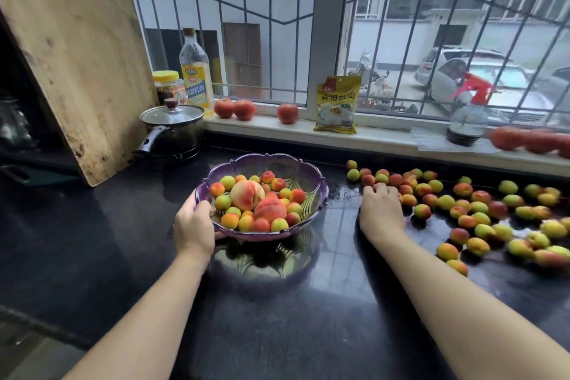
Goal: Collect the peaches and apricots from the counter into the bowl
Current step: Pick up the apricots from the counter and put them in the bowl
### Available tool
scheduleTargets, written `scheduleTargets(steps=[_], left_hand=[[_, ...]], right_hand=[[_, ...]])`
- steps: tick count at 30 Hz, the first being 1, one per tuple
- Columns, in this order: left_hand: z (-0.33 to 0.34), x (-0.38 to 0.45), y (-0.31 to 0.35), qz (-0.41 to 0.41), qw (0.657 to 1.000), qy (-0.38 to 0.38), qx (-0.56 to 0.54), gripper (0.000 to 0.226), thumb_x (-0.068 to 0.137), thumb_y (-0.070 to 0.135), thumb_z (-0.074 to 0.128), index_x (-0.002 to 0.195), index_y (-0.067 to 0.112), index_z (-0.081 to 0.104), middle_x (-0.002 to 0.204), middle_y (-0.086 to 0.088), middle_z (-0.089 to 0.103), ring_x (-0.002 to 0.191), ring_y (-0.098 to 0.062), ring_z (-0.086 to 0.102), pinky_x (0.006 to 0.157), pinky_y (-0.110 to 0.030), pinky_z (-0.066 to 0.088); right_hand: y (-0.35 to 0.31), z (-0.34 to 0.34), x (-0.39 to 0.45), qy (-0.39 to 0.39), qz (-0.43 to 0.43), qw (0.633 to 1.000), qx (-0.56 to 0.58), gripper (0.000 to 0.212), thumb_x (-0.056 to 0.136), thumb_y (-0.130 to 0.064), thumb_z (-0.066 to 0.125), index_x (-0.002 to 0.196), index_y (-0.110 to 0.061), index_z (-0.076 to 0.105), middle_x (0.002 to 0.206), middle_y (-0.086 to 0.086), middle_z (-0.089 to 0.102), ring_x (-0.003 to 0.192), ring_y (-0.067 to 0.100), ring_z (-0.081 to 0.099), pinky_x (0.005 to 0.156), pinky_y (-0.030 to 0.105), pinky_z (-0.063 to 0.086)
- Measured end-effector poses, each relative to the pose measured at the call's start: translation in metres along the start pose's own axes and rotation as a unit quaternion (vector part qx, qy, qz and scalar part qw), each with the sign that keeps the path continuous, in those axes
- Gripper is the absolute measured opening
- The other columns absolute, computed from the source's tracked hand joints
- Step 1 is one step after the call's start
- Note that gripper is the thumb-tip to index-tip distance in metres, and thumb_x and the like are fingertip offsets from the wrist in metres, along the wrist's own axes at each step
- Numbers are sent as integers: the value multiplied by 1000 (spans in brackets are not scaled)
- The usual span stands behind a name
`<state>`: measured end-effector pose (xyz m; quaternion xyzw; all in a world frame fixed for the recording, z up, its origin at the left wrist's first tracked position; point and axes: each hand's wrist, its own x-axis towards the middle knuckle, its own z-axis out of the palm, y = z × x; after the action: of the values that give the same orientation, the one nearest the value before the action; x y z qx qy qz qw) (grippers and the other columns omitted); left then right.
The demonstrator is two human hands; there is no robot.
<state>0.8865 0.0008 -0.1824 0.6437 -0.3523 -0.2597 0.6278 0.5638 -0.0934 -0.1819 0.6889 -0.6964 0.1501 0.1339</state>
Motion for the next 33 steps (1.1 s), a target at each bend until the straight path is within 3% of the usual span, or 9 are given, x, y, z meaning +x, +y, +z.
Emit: scheduleTargets(steps=[4,7,11,13,15,18,23,28,33], left_hand=[[-5,-3,5,-35,998,-40,-28,32,69,20,48,89,15,73,96,-25,73,92,-52,70,77,-67,61],[-3,-18,7,-52,995,-66,-56,34,65,17,47,89,7,69,81,-17,65,70,-37,64,58,-47,61],[9,-49,10,-61,988,-110,-85,17,63,16,48,72,10,60,65,-6,50,57,-22,50,49,-27,46],[18,-63,9,-55,985,-134,-93,18,67,13,48,69,18,64,65,-5,50,56,-20,47,50,-25,41],[26,-74,4,-28,981,-162,-100,26,72,15,49,85,11,72,77,-11,61,68,-24,56,60,-33,46],[31,-81,-6,37,976,-190,-103,37,79,18,49,102,11,77,99,-17,75,92,-32,65,84,-47,51],[30,-78,-9,53,968,-210,-128,39,86,19,49,110,20,80,108,-13,79,100,-28,74,84,-39,60],[29,-77,-11,62,970,-203,-119,39,88,21,49,111,22,81,109,-14,79,107,-36,73,94,-50,58],[32,-78,-6,58,972,-182,-135,39,86,19,50,107,24,82,106,-9,80,102,-27,75,82,-36,61]], right_hand=[[26,-14,-15,11,-54,997,61,27,90,1,52,112,-11,63,117,9,60,104,30,50,88,35,41],[36,-31,-38,54,-4,968,244,28,98,-8,58,124,-11,66,118,6,63,107,23,54,92,30,43],[49,-49,-81,111,50,890,440,15,98,-24,64,111,-22,69,99,-15,65,93,2,60,76,2,39],[57,-61,-93,136,71,851,501,8,97,-29,65,104,-28,67,94,-22,64,91,-7,62,72,2,42],[63,-71,-96,152,72,827,536,10,95,-28,68,104,-24,68,95,-19,66,91,-9,62,73,3,45],[65,-79,-94,106,9,850,516,15,90,-23,75,104,-20,71,98,-13,70,94,-1,64,80,9,48],[59,-79,-90,76,-52,893,440,18,89,-21,75,106,-26,71,97,-24,65,97,-10,59,80,-1,40],[72,-75,-93,159,42,885,437,10,95,-13,66,100,-16,74,91,-6,71,87,10,65,74,15,46],[101,-61,-90,74,166,930,319,21,97,-9,55,104,-9,76,106,12,72,96,26,60,79,27,40]])
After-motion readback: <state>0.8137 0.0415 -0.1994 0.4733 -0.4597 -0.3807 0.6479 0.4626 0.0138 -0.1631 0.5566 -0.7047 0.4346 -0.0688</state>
